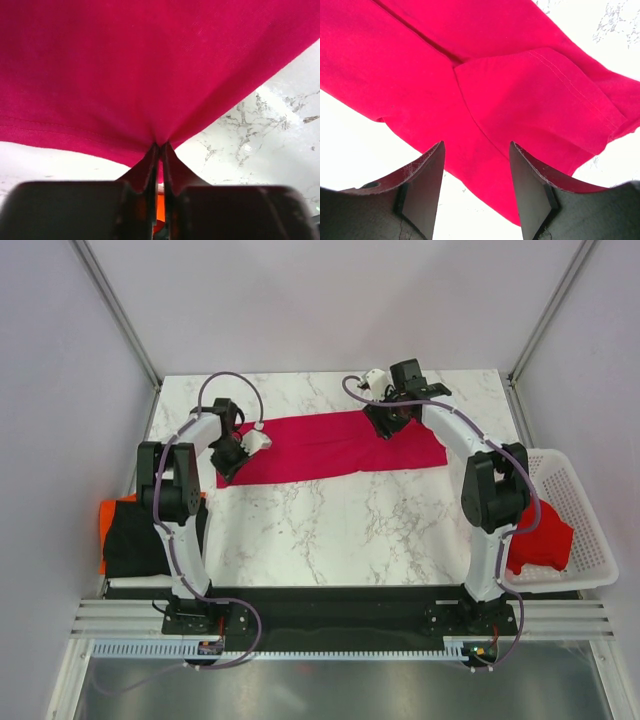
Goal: Fold and stack the t-shirts
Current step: Fold the tshirt
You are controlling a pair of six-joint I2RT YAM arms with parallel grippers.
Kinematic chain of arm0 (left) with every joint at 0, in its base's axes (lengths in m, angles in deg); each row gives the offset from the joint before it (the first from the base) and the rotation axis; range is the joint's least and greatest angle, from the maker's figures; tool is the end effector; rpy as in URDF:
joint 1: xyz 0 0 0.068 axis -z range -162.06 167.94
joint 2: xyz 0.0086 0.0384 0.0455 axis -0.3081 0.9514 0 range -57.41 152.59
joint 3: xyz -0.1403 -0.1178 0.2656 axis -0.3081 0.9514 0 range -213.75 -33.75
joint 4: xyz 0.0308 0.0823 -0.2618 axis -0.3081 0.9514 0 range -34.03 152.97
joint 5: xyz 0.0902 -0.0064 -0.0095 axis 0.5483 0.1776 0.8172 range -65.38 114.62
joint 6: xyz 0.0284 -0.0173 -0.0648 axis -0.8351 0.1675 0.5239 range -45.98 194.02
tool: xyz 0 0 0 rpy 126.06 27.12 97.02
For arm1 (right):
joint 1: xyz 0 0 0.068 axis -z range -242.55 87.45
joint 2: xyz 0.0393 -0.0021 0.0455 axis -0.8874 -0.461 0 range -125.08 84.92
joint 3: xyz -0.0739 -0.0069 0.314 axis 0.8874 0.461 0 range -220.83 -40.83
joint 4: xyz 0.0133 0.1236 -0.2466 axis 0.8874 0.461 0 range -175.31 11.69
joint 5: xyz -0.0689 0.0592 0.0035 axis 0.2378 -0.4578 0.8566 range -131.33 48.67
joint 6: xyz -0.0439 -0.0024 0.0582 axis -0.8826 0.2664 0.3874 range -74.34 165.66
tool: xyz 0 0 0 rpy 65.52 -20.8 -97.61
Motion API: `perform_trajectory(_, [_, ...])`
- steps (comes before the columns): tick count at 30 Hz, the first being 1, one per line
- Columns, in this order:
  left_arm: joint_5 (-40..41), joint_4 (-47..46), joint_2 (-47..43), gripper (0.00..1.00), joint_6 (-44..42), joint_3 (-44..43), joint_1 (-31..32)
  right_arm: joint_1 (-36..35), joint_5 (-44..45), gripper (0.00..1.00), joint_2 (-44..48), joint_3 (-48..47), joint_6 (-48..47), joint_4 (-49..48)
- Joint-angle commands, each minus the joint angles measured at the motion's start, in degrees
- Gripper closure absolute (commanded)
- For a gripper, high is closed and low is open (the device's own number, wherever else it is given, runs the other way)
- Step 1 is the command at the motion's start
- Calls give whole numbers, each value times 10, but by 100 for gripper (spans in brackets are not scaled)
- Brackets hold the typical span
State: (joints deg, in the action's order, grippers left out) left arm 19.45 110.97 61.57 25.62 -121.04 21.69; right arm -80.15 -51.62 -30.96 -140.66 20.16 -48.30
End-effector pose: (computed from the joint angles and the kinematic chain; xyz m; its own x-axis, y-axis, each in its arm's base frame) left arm 0.4326 -0.0338 0.1692 -0.6089 0.7862 -0.1056 0.7916 0.6108 -0.0166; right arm 0.4780 0.1631 0.2759 -0.5155 -0.6079 -0.6039 -0.6888 0.7132 -0.1299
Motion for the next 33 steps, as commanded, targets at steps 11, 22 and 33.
perform_trajectory(11, [-51, 232, -113, 98, -125, 99, 111, 30, 99, 38, 35, 31, 56, 14])
perform_trajectory(22, [-151, 313, -153, 98, -95, 121, 273, 38, 135, 40, -146, -97, 61, 15])
perform_trajectory(33, [-258, 288, -63, 98, -42, 63, 397, 25, 161, 39, -315, -337, 25, 26])
